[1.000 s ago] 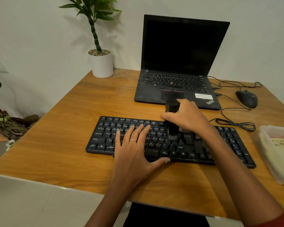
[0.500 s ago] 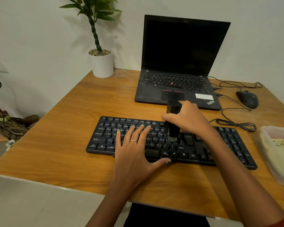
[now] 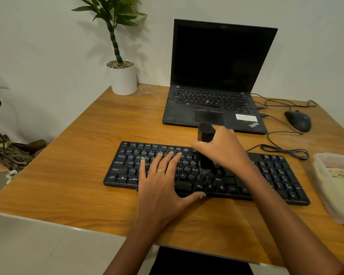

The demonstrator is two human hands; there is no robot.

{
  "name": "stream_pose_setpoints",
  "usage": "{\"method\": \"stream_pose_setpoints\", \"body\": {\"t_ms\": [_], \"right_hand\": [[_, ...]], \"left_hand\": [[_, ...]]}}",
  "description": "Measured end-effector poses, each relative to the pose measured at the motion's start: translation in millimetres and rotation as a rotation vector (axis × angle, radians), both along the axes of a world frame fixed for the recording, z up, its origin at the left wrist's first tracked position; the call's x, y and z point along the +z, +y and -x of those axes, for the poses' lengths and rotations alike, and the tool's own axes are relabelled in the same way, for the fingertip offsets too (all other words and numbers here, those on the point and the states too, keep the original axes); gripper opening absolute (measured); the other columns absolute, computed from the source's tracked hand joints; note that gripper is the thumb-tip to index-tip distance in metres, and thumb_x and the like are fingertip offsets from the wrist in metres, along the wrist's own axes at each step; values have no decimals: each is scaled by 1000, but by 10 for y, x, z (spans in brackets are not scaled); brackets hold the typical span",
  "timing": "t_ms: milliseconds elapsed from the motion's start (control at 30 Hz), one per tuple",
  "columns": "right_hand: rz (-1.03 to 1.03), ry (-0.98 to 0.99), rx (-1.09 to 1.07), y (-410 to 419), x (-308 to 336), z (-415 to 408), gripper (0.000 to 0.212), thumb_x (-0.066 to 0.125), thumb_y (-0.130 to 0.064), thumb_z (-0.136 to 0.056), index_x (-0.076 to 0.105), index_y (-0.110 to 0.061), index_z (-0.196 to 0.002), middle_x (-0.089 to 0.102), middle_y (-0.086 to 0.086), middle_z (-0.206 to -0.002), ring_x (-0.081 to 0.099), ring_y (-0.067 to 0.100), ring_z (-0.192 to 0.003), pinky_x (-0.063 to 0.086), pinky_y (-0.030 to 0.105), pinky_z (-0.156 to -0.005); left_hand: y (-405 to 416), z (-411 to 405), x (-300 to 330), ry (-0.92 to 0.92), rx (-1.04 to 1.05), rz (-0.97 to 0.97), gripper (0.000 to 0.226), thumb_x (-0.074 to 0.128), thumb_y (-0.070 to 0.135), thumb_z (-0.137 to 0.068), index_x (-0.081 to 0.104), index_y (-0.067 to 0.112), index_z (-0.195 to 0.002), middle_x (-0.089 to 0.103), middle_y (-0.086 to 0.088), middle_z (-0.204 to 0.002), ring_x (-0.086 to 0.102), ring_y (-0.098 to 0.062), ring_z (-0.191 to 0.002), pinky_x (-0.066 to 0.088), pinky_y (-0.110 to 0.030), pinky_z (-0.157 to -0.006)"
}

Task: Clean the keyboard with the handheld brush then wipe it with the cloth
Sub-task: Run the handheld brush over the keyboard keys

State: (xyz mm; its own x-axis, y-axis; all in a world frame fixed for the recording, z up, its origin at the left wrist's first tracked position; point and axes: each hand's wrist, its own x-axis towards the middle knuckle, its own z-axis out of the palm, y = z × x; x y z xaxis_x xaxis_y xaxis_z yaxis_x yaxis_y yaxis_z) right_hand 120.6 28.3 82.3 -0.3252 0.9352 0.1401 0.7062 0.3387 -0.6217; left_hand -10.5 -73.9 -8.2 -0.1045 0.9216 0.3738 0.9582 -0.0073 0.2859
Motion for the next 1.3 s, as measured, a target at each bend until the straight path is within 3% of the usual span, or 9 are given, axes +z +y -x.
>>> {"method": "stream_pose_setpoints", "body": {"t_ms": [167,333,433,700,867,1000,1133,1233,1300], "right_hand": [[-114,-1,-76,30,-11,0,24,65,-28,-74,48,-13,-67,55,0,-60,52,17,-54,43,31,-48],[129,21,-14,25,90,-71,23,66,-26,-78,52,-9,-72,62,3,-61,58,12,-42,47,23,-40],[-60,75,-77,-18,29,-33,23,65,-25,-75,51,-8,-69,57,4,-62,58,20,-56,49,32,-50],[-95,56,-54,-34,18,-31,25,65,-26,-77,48,-12,-66,58,6,-63,54,20,-56,44,32,-50],[87,-10,72,-54,107,-52,24,66,-28,-79,55,-7,-76,67,9,-68,59,14,-43,48,26,-44],[-27,53,-14,-65,53,-24,24,65,-24,-78,52,-5,-71,65,16,-72,63,26,-59,52,37,-53],[46,19,10,-55,84,-52,25,66,-24,-79,49,-10,-67,62,6,-61,58,13,-43,45,24,-41],[-42,62,-31,-44,40,-43,23,65,-24,-77,49,-9,-68,61,9,-65,59,24,-54,47,32,-47],[1,24,45,-69,42,-28,24,66,-24,-78,53,-5,-72,59,7,-64,53,18,-49,43,28,-45]], "left_hand": [[-1,1,0,2,-4,-5,104,29,94,-67,45,22,-141,52,2,-140,44,-22,-133,22,-55,-111],[-6,6,3,2,-4,-13,105,28,94,-67,46,21,-140,52,1,-140,45,-22,-132,20,-55,-111],[-11,3,2,8,-7,-5,105,29,95,-67,45,22,-141,52,1,-141,44,-22,-133,20,-54,-111],[-10,4,-10,7,-6,-16,104,29,94,-68,46,21,-140,53,1,-139,46,-22,-131,27,-57,-110],[-6,8,-19,16,-8,-35,102,29,93,-69,48,20,-138,55,0,-137,48,-23,-130,25,-57,-109],[-1,6,-14,14,-6,-29,103,27,94,-69,48,20,-138,54,1,-138,48,-23,-129,26,-57,-109],[-1,6,-10,18,-10,-25,103,28,94,-69,47,20,-139,54,0,-138,47,-22,-130,25,-57,-109],[-8,8,-7,13,-6,-18,104,28,94,-68,47,21,-140,53,2,-139,46,-21,-131,24,-55,-110],[-2,6,-1,13,-4,-24,103,27,94,-69,47,21,-139,54,1,-138,46,-22,-131,25,-56,-110]]}}
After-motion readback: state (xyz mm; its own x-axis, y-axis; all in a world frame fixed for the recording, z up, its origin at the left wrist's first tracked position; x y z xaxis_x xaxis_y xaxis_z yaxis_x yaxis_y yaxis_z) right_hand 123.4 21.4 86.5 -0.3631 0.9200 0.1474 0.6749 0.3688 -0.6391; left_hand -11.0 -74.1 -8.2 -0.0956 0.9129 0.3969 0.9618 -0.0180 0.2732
